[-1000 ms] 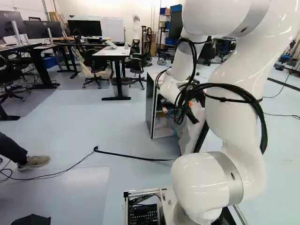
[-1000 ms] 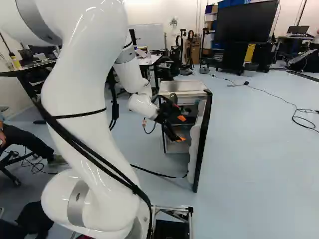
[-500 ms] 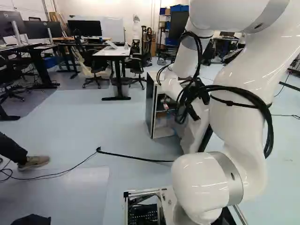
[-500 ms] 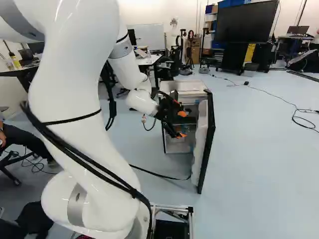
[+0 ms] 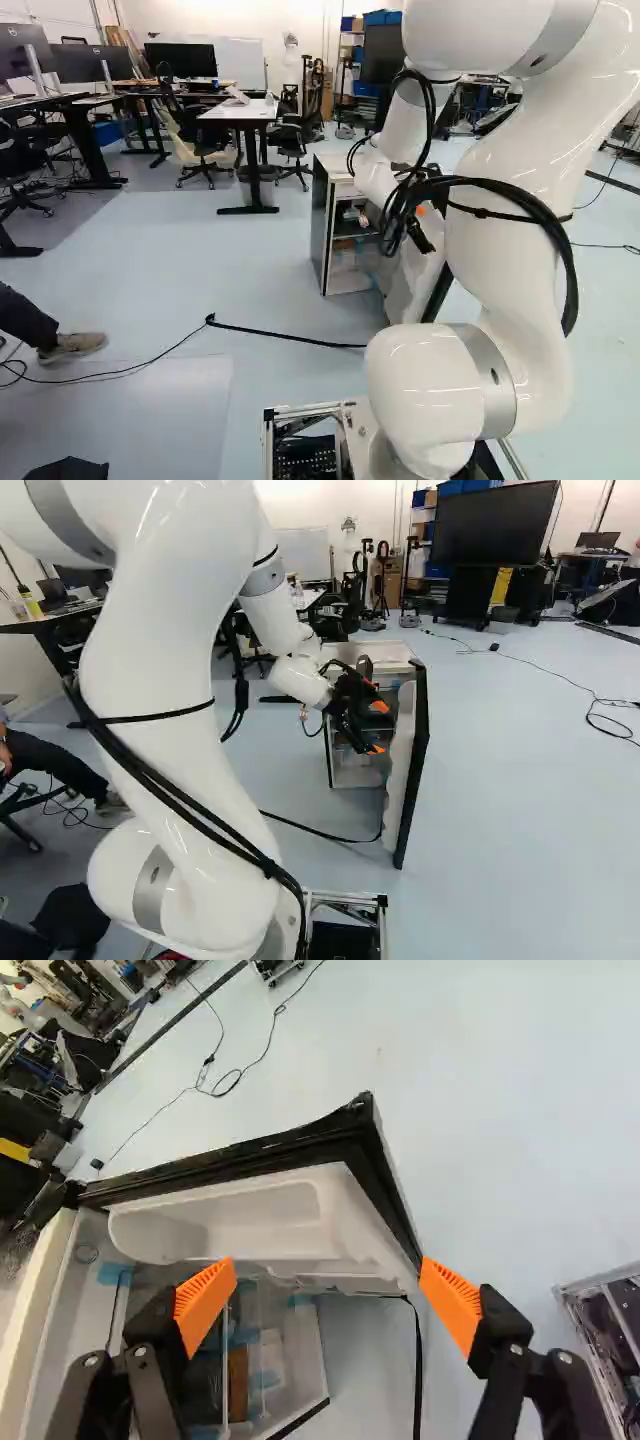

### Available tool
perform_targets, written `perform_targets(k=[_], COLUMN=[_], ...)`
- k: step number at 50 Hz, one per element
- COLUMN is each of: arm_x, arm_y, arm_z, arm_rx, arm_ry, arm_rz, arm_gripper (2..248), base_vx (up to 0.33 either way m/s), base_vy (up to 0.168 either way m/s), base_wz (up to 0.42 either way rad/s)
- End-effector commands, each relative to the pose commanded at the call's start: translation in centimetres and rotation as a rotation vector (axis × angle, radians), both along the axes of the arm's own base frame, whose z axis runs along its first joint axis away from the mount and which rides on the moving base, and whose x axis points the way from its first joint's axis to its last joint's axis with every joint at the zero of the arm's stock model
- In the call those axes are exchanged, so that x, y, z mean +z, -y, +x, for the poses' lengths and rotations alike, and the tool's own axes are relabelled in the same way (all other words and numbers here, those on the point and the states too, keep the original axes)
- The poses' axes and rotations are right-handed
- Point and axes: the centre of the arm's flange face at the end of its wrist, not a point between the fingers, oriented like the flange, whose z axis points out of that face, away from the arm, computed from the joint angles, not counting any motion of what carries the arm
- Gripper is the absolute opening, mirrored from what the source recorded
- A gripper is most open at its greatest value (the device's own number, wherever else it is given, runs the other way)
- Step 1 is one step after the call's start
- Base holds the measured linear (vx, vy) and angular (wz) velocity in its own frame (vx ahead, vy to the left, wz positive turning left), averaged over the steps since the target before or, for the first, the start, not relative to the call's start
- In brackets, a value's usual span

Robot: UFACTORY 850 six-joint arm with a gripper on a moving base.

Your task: Open the fridge door

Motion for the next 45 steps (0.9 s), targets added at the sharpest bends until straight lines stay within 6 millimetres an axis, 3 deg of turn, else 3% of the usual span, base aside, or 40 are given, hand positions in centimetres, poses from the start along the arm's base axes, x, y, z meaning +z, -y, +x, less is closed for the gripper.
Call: perform_targets(k=[45], arm_x=[-0.3], arm_y=[8.8], arm_z=[0.6], arm_rx=[-0.184], arm_ry=[0.032], arm_rz=[0.025], arm_gripper=[247], base_vx=[0.000], base_vy=[0.000], base_wz=[0.000])
